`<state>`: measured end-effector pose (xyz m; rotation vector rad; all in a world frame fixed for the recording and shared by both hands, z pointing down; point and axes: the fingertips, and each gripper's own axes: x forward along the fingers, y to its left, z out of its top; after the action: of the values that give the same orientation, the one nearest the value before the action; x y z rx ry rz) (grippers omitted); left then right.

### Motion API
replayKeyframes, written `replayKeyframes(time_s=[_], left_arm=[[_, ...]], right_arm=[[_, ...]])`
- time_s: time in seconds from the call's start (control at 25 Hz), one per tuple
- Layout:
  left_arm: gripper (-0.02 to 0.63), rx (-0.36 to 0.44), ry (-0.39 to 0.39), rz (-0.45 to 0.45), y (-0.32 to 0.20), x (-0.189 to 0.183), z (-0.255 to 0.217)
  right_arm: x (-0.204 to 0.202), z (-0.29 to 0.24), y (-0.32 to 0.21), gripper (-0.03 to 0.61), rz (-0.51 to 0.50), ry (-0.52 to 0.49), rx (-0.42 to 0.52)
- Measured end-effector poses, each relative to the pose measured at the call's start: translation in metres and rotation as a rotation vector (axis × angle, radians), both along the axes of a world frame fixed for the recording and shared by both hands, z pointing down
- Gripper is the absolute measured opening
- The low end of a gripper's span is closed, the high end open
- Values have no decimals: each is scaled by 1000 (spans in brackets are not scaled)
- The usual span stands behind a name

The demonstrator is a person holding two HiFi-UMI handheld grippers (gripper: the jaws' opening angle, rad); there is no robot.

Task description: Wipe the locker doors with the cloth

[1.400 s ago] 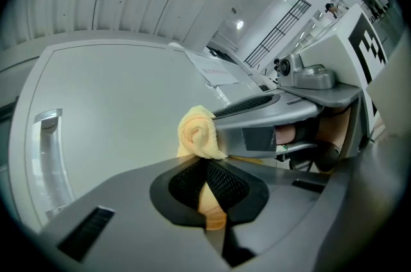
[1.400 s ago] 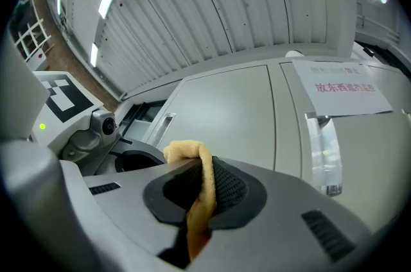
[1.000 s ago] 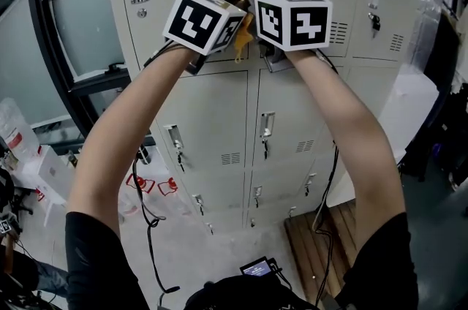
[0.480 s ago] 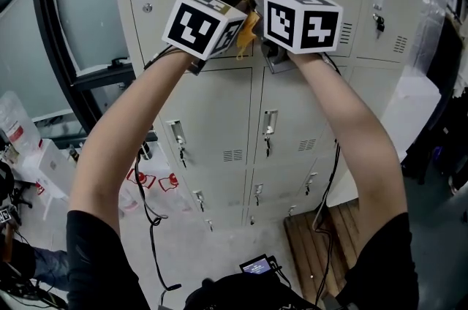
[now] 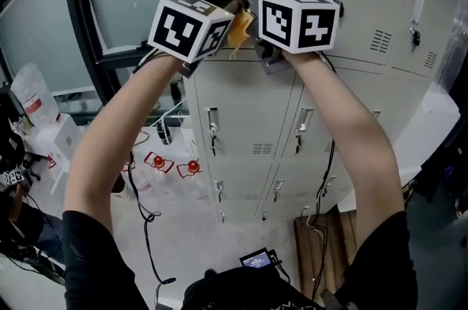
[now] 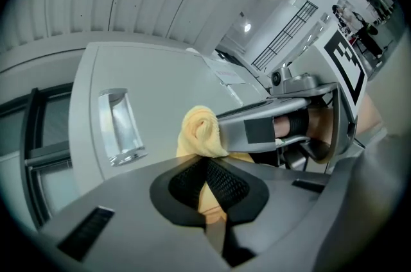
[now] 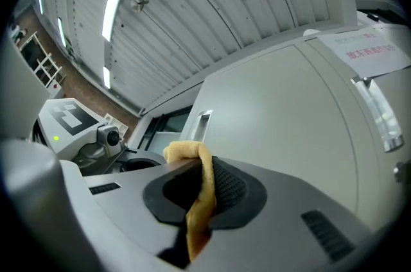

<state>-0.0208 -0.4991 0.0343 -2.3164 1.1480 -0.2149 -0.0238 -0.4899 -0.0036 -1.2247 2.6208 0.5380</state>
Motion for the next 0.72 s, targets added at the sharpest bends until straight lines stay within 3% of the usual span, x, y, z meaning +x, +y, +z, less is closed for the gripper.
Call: replayKeyframes(time_s=[0.36, 0.72], left_arm=[[20, -57, -5, -55, -2, -80, 39], [20, -80, 28, -24, -17, -96, 54]], right_arm=[[-82, 39, -4, 51, -73, 51, -49], [-100, 56, -19, 51, -58, 52, -34]])
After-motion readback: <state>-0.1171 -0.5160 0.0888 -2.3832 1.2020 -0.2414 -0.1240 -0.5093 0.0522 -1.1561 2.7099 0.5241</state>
